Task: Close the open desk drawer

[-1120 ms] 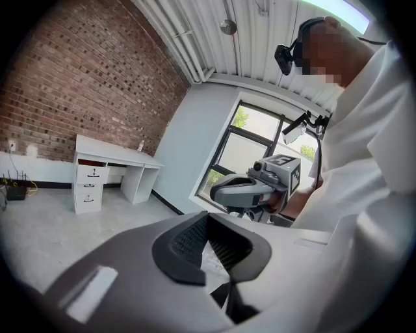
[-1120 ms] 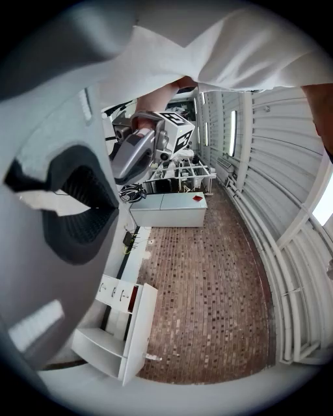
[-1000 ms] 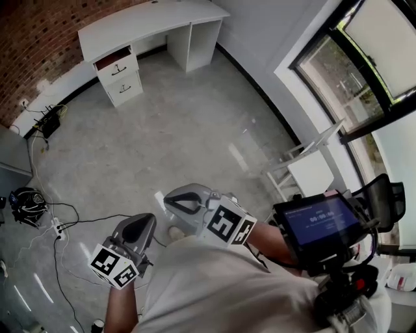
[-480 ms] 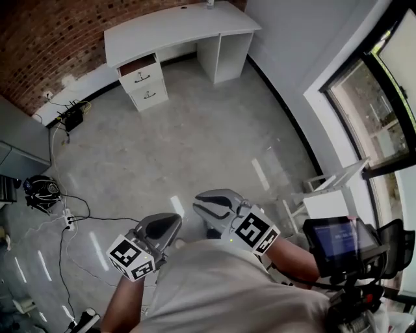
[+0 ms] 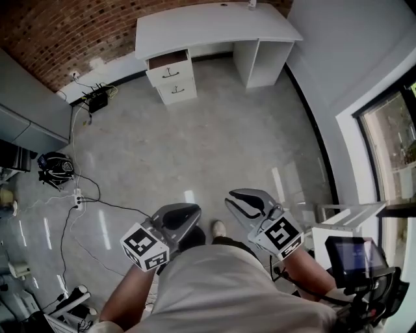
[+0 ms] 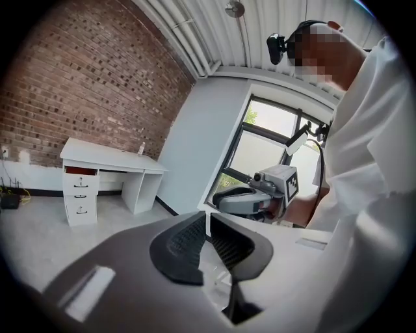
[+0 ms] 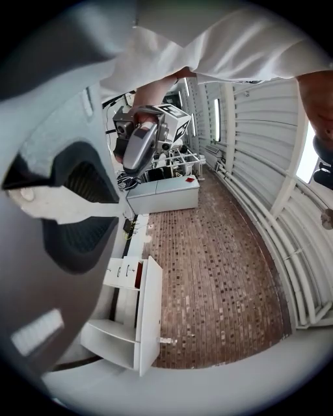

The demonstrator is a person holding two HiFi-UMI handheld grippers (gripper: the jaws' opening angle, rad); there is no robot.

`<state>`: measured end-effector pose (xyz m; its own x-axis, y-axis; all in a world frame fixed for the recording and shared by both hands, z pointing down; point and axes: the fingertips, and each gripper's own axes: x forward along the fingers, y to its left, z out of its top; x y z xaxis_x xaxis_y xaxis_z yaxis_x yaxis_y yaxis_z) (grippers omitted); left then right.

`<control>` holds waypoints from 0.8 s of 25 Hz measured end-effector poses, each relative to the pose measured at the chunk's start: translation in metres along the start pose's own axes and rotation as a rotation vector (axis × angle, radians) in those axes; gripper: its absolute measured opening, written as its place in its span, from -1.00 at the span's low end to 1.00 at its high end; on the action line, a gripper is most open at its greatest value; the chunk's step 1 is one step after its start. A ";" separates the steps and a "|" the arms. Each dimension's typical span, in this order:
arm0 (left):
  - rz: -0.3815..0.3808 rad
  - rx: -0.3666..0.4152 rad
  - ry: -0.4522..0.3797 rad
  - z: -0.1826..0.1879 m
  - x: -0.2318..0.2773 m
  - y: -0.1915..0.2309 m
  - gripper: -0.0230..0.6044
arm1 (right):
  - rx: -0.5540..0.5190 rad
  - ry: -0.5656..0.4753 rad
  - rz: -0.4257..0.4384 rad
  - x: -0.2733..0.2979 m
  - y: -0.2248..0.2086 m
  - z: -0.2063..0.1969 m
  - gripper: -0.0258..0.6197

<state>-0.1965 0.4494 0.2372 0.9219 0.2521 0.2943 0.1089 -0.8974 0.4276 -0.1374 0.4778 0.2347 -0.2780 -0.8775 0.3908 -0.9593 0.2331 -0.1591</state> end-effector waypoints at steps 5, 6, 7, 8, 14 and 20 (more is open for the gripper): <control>0.009 -0.037 -0.029 0.010 0.025 0.049 -0.85 | -0.003 0.000 0.001 0.034 -0.044 -0.010 -0.76; 0.004 -0.037 -0.031 0.010 0.030 0.061 -0.85 | -0.004 0.002 -0.002 0.042 -0.052 -0.009 -0.76; 0.001 -0.036 -0.030 0.010 0.035 0.071 -0.85 | -0.004 0.006 -0.004 0.049 -0.059 -0.009 -0.76; -0.003 -0.035 -0.029 0.011 0.040 0.081 -0.85 | -0.006 0.014 -0.007 0.055 -0.065 -0.008 -0.76; -0.050 -0.058 -0.045 0.045 0.061 0.143 -0.85 | -0.047 0.057 -0.031 0.098 -0.113 0.023 -0.76; -0.075 -0.063 -0.047 0.078 0.074 0.219 -0.85 | -0.076 0.071 -0.034 0.161 -0.167 0.068 -0.76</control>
<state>-0.0754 0.2438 0.2862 0.9286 0.2993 0.2195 0.1564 -0.8518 0.5001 -0.0189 0.2691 0.2621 -0.2452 -0.8541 0.4588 -0.9685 0.2371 -0.0764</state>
